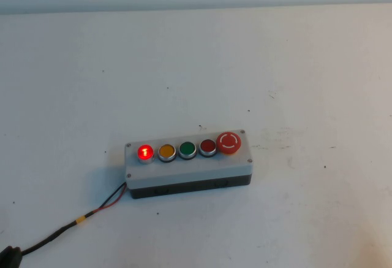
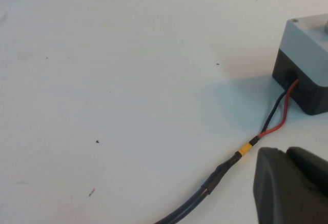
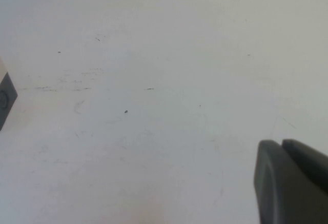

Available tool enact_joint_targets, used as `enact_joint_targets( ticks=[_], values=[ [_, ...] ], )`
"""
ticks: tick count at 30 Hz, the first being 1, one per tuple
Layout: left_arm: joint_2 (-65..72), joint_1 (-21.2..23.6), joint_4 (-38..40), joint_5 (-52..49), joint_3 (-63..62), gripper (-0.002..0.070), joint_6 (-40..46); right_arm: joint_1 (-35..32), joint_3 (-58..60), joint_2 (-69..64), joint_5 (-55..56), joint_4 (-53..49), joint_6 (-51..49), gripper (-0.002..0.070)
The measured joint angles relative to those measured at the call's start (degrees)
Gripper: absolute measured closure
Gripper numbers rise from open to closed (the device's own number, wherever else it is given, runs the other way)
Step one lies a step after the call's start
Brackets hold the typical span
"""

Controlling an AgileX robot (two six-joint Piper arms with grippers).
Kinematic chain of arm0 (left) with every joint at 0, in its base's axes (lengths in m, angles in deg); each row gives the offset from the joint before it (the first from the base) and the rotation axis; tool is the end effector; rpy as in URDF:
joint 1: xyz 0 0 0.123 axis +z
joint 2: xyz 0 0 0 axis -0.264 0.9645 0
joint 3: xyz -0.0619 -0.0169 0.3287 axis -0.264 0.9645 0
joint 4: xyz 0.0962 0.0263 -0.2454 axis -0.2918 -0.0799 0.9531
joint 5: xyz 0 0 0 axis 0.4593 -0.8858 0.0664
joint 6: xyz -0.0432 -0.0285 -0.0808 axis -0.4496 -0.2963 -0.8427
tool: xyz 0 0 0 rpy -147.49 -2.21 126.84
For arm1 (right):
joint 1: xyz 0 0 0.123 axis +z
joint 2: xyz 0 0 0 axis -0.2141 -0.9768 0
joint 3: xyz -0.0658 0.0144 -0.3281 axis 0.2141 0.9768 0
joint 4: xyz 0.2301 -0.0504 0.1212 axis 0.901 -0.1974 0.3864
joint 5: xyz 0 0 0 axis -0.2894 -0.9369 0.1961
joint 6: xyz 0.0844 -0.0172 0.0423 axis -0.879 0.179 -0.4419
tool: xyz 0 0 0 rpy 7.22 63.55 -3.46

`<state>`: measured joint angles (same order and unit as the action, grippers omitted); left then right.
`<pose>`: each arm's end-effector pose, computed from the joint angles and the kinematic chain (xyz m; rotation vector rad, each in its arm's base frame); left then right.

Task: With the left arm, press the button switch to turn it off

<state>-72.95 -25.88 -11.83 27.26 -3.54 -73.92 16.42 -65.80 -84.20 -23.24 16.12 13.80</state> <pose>0.0195 -0.0042 0.1676 0.2453 1.8738 -0.0823 0.0208 0.0037 0.1721 0.0157 1.8399 0.1441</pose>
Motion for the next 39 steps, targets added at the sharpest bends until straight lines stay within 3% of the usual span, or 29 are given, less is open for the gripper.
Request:
enact_joint_targets(
  ticks=[12,20,26,31,39],
  values=[
    [0.0,0.0,0.4,0.2,0.0,0.0677,-0.2,0.0,0.0,0.0,0.0,0.0,0.0,0.0692],
    [0.0,0.0,19.2,10.9,0.0,0.0677,-7.0,0.0,0.0,0.0,0.0,0.0,0.0,0.0692],
    [0.0,0.0,23.9,17.4,-0.1,0.0677,-9.1,0.0,0.0,0.0,0.0,0.0,0.0,0.0692],
    [7.6,0.0,22.9,3.1,-9.3,0.0677,-10.2,0.0,0.0,0.0,0.0,0.0,0.0,0.0692],
    [35.0,0.0,12.1,-24.8,-35.3,0.0677,-7.6,0.0,0.0,0.0,0.0,0.0,0.0,0.0692]
  ],
)
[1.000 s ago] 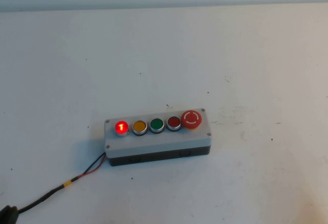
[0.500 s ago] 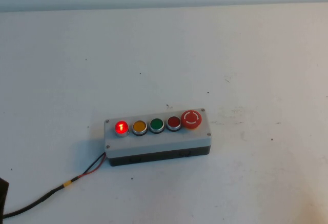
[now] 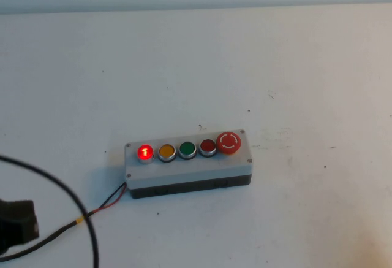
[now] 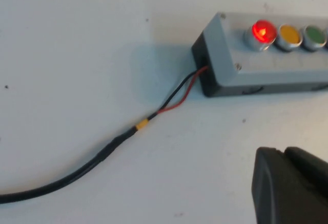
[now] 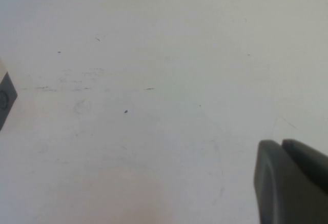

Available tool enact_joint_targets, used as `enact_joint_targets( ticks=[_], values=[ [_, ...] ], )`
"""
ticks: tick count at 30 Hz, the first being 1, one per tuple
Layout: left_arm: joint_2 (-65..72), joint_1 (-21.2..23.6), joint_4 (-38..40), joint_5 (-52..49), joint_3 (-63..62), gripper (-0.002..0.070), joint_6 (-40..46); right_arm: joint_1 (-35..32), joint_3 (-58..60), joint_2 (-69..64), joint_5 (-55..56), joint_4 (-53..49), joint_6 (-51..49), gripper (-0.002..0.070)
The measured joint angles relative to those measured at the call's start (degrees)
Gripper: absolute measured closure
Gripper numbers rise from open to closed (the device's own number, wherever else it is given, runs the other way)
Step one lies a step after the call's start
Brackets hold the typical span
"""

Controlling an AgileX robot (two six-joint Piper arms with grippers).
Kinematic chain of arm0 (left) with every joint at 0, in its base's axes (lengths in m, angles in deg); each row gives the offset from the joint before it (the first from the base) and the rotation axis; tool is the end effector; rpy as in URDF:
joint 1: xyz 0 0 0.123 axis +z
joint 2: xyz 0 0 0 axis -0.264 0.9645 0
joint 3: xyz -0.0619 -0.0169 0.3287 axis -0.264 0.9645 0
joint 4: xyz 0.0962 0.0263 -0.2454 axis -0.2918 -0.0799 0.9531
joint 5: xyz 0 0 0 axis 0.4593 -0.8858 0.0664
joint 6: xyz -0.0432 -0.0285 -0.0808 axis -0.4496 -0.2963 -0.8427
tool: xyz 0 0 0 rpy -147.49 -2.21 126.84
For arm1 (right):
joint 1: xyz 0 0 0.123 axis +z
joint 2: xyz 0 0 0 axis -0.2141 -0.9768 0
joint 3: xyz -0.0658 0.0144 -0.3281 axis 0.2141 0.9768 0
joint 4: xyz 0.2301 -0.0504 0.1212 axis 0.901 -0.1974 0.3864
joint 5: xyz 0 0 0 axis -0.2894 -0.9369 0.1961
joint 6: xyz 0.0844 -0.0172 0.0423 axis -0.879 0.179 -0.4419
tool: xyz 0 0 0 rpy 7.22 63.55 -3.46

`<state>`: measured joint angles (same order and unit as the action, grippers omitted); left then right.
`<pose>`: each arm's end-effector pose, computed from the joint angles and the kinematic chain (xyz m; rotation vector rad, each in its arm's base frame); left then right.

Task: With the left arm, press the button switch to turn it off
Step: Press the button to turn off

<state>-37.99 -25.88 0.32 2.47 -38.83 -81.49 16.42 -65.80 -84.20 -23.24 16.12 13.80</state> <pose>0.0749 -0.0301 0.3204 0.0650 2.3210 -0.3878 0.0208 0.0037 0.1721 0.0157 1.8399 0.1441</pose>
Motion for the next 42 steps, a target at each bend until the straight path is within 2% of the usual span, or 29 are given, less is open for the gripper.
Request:
enact_joint_targets(
  ticks=[3,7,16,20,28,42],
  values=[
    [10.4,0.0,-1.2,-5.8,-7.9,0.0677,4.7,0.0,0.0,0.0,0.0,0.0,0.0,0.0692],
    [23.4,-0.2,-1.2,-8.0,-16.2,0.0677,9.4,0.0,0.0,0.0,0.0,0.0,0.0,0.0692],
    [48.2,-8.1,-3.2,-10.4,-33.0,0.0677,12.1,0.0,0.0,0.0,0.0,0.0,0.0,0.0692],
    [57.1,-9.7,-3.7,-12.0,-40.2,0.0677,12.8,0.0,0.0,0.0,0.0,0.0,0.0,0.0692],
    [65.7,-12.3,-3.6,-15.6,-47.8,0.0677,15.1,0.0,0.0,0.0,0.0,0.0,0.0,0.0692],
    [68.9,-12.6,-1.9,-17.8,-48.8,0.0677,17.2,0.0,0.0,0.0,0.0,0.0,0.0,0.0692]
  ],
)
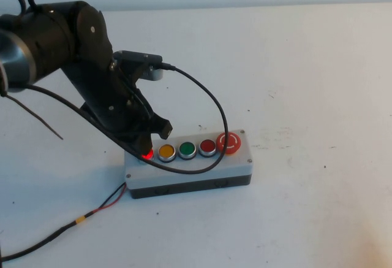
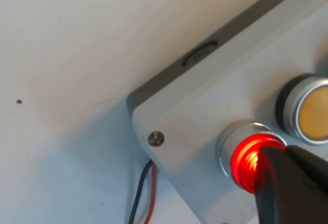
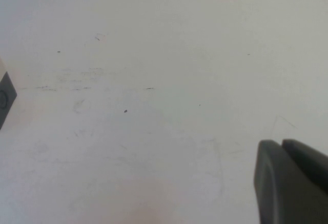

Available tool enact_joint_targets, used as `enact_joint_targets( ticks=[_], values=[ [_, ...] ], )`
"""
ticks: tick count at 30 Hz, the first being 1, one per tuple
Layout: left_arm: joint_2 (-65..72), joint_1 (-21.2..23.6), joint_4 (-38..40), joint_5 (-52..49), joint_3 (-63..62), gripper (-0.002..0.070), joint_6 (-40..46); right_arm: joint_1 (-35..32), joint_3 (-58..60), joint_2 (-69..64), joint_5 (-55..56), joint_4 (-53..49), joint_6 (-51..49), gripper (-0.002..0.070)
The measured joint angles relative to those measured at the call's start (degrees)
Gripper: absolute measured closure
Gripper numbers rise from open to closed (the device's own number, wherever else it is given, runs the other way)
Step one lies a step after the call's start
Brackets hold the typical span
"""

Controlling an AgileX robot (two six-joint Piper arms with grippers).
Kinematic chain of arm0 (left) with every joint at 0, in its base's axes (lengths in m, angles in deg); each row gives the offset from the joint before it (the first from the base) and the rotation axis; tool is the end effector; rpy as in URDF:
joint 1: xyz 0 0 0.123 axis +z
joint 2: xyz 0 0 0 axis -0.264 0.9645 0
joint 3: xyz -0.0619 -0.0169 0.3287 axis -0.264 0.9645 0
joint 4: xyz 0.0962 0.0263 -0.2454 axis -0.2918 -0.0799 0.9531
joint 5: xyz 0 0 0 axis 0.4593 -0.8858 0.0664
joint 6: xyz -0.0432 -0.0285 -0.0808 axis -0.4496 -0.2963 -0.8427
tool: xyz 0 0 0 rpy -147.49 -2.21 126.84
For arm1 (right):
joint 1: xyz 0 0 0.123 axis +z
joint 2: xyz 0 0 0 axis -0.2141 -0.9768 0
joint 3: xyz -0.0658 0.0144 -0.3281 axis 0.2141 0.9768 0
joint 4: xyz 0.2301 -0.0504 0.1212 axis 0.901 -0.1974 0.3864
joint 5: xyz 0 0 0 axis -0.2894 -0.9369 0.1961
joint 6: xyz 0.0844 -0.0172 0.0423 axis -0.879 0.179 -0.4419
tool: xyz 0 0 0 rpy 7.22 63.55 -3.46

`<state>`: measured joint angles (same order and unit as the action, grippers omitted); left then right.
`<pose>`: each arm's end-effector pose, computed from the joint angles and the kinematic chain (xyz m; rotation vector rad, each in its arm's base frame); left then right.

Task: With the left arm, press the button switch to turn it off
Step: Press the button to turn off

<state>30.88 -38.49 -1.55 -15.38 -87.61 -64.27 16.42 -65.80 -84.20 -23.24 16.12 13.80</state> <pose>0.3514 -0.1688 0.2937 0.8669 2.8500 -0.2904 0.0208 0.0037 0.1721 0.0157 1.8399 0.1441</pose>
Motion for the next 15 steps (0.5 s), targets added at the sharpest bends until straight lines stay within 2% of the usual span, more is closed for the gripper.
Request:
enact_joint_targets(
  ticks=[15],
  values=[
    [2.2,0.0,1.1,-1.9,-1.2,0.0677,0.3,0.0,0.0,0.0,0.0,0.0,0.0,0.0692]
  ],
)
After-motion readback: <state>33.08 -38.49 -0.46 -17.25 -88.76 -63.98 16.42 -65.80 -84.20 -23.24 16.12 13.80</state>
